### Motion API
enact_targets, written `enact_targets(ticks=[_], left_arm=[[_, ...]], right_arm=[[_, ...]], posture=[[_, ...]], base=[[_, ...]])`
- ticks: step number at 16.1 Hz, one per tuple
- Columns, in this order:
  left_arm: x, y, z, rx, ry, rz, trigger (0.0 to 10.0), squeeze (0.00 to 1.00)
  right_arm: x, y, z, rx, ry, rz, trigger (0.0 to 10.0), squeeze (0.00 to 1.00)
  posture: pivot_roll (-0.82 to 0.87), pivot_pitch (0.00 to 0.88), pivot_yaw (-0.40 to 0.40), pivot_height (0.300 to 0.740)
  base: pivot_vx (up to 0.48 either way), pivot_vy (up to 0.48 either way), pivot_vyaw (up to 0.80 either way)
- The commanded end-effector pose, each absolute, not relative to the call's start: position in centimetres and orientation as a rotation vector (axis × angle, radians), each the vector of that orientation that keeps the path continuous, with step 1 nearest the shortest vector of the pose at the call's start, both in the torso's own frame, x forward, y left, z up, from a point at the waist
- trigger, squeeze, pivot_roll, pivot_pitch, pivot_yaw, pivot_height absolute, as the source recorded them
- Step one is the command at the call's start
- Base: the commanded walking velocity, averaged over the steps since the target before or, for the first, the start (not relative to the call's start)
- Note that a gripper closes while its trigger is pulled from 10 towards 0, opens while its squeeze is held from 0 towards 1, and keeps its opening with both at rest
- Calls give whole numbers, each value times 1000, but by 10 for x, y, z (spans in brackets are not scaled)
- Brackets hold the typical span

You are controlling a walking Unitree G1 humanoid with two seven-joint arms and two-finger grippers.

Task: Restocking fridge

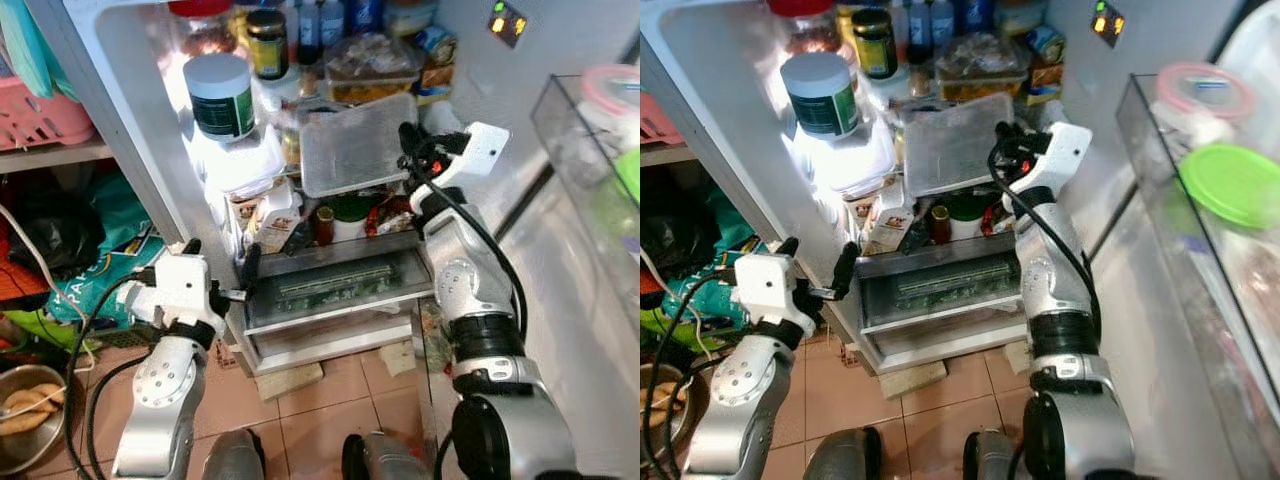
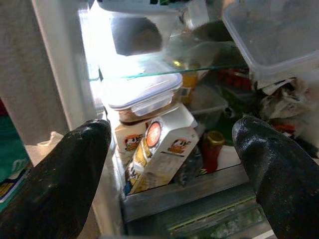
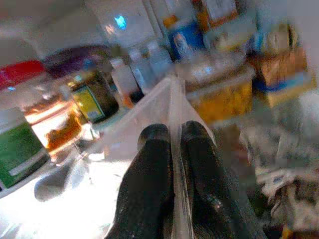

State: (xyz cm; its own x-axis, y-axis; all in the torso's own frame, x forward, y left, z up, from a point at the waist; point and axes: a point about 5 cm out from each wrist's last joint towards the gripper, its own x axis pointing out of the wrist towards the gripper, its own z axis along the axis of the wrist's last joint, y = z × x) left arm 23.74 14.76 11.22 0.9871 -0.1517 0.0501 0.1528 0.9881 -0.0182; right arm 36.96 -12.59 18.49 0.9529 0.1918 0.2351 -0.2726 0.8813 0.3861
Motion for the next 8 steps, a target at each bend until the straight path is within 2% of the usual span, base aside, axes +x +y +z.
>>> enact_targets(ticks=[1, 8], left_arm=[[231, 149, 115, -8, -41, -152, 10000, 0], [210, 156, 118, 8, 5, -141, 10000, 0]], right_arm=[[375, -129, 188, 473, -195, 193, 10000, 0], [390, -113, 198, 570, -197, 119, 10000, 0]], posture=[[182, 211, 11, 740], [245, 264, 28, 740]], base=[[0, 0, 0], [0, 0, 0]])
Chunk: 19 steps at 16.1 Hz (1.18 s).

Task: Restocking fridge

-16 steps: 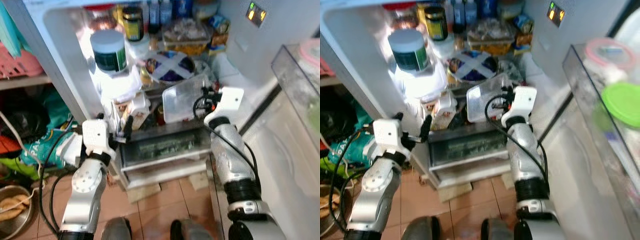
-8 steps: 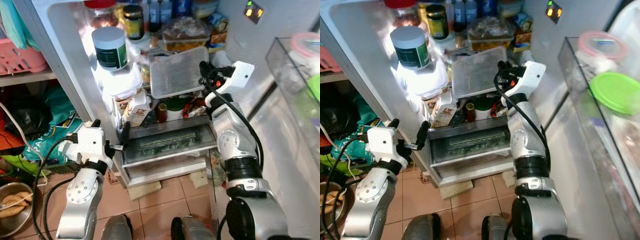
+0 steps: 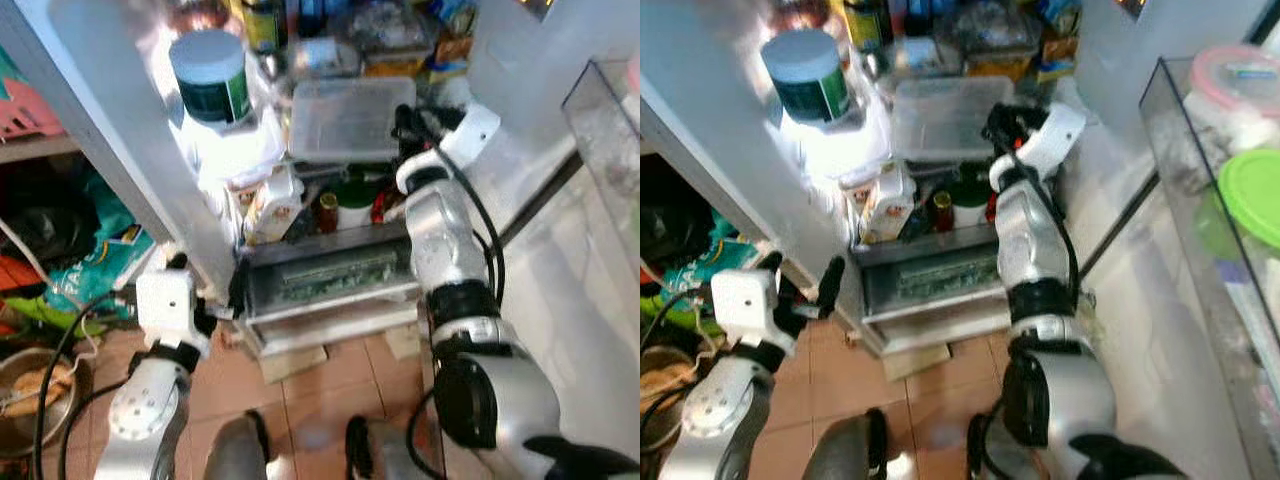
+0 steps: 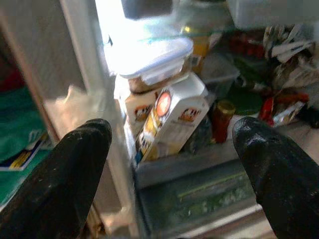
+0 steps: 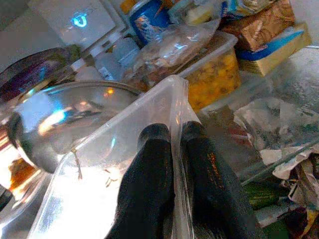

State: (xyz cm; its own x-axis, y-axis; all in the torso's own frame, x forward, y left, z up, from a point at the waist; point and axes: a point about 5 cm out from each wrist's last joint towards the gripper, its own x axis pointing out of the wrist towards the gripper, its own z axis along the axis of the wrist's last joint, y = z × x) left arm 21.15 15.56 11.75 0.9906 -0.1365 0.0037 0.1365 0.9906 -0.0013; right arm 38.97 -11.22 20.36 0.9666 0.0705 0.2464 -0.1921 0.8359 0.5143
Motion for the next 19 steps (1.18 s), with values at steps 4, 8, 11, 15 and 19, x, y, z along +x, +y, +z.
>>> enact_targets(ticks=[4, 8, 11, 15, 19], left_arm=[[200, 156, 121, 8, 26, -136, 10000, 0], [196, 155, 121, 6, 47, -132, 10000, 0], [195, 154, 121, 5, 57, -131, 10000, 0], [195, 153, 121, 2, 63, -128, 10000, 0], [196, 154, 121, 3, 65, -123, 10000, 0]], right_arm=[[398, -117, 205, 621, -195, 10, 10000, 0], [408, -114, 220, 692, -198, -70, 10000, 0], [412, -110, 231, 734, -207, -91, 10000, 0], [415, -112, 239, 786, -210, -128, 10000, 0], [417, -125, 245, 768, -240, -151, 10000, 0]], posture=[[271, 285, 34, 740], [280, 291, 36, 740], [281, 292, 35, 740], [280, 292, 32, 740], [276, 286, 28, 740]], base=[[0, 0, 0], [0, 0, 0], [0, 0, 0], [0, 0, 0], [0, 0, 0]])
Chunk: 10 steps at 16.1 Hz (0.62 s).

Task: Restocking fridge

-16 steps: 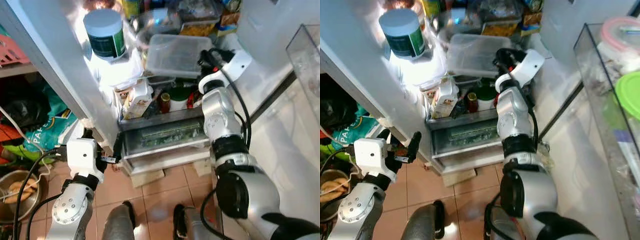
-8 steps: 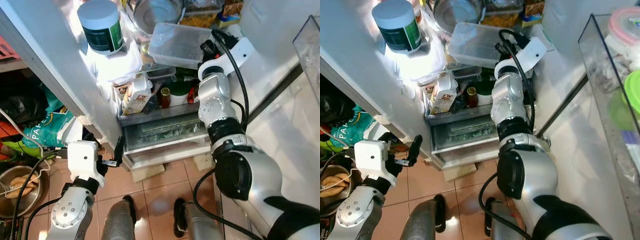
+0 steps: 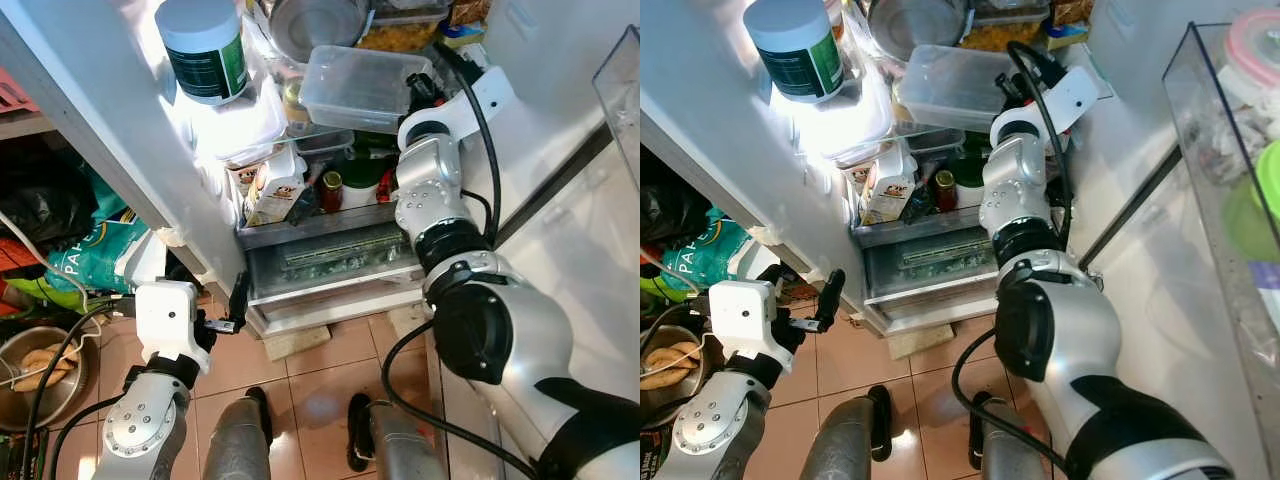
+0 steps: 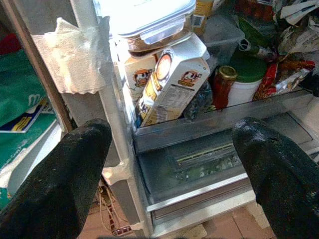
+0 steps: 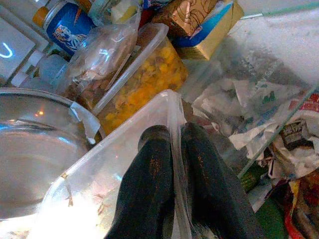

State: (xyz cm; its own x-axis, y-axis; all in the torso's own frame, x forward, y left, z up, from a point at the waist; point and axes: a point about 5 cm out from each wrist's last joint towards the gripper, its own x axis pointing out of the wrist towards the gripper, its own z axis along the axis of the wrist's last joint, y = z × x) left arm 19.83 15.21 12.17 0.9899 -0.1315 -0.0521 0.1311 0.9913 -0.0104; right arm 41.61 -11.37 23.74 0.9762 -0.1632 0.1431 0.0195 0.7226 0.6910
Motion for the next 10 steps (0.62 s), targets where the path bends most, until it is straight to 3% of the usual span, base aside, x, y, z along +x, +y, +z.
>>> enact_targets(ticks=[1, 5, 10], left_arm=[[196, 154, 121, 4, 65, -121, 10000, 0], [198, 155, 121, 2, 62, -116, 10000, 0], [200, 154, 121, 1, 61, -121, 10000, 0]], right_arm=[[417, -128, 245, 756, -248, -157, 10000, 0], [416, -153, 245, 679, -292, -198, 10000, 0], [416, -176, 253, 749, -318, -275, 10000, 0]], posture=[[276, 285, 28, 740], [272, 281, 31, 740], [275, 278, 36, 740]], base=[[0, 0, 0], [0, 0, 0], [0, 0, 0]])
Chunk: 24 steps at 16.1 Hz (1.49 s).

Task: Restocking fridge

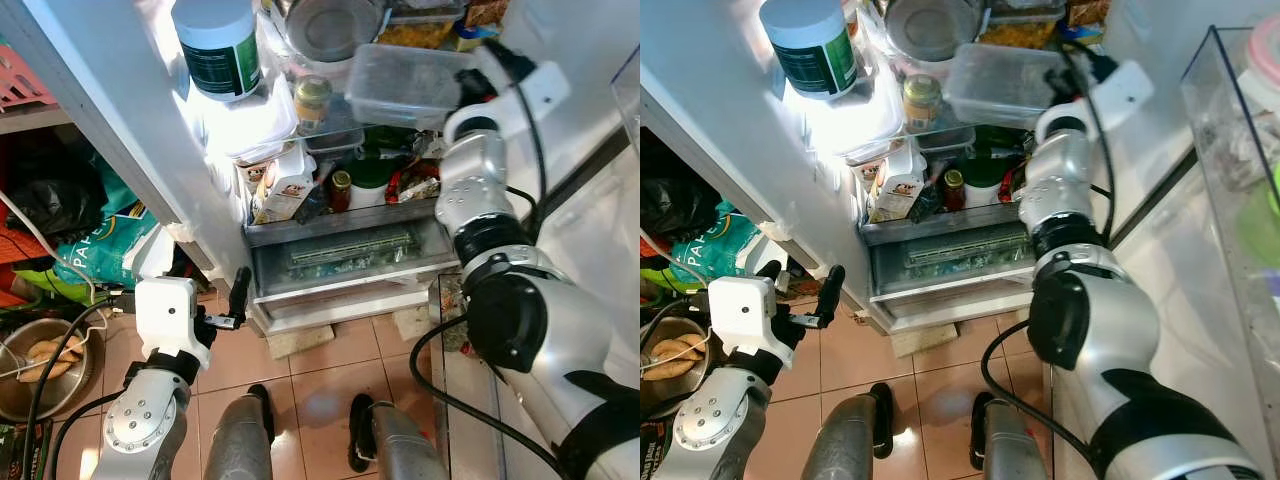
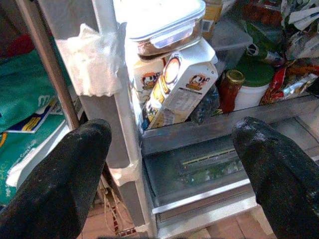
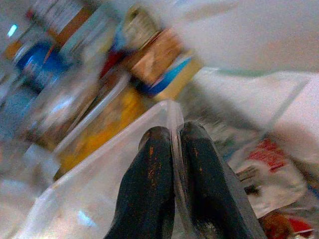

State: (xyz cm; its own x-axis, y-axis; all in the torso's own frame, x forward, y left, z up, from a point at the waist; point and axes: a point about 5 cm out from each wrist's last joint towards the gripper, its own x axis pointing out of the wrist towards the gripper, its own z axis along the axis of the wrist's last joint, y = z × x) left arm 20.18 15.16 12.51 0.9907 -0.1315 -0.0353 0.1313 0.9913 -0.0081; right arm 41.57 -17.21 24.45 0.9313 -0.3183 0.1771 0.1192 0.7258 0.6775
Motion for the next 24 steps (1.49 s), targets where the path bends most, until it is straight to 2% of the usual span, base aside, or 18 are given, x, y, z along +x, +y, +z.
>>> enact_targets(ticks=[1, 3, 5, 11, 18, 22, 23, 24], left_arm=[[200, 154, 121, 1, 60, -121, 10000, 0], [200, 154, 121, 3, 59, -119, 10000, 0], [200, 153, 122, 4, 60, -118, 10000, 0], [200, 152, 120, 1, 70, -108, 10000, 0], [200, 151, 119, 0, 77, -101, 10000, 0], [201, 150, 119, 0, 79, -100, 10000, 0], [201, 150, 119, 1, 79, -99, 10000, 0], [201, 150, 119, 1, 80, -96, 10000, 0]], right_arm=[[416, -176, 253, 758, -319, -278, 10000, 0], [417, -172, 252, 835, -291, -306, 10000, 0], [418, -156, 248, 910, -246, -304, 10000, 0], [419, -130, 251, 965, -207, -265, 10000, 0], [415, -74, 256, 1021, -151, -104, 10000, 0], [413, -61, 259, 1006, -153, -58, 10000, 0], [413, -61, 259, 1006, -154, -55, 10000, 322], [413, -62, 259, 1005, -156, -52, 10000, 588]], posture=[[276, 278, 36, 740], [280, 276, 36, 740], [282, 275, 34, 740], [276, 275, 28, 740], [273, 279, 27, 740], [271, 278, 24, 740], [272, 277, 23, 740], [272, 277, 21, 740]], base=[[0, 0, 0], [0, 0, 0], [0, 0, 0], [0, 0, 0], [0, 0, 0], [0, 0, 0], [0, 0, 0], [0, 0, 0]])
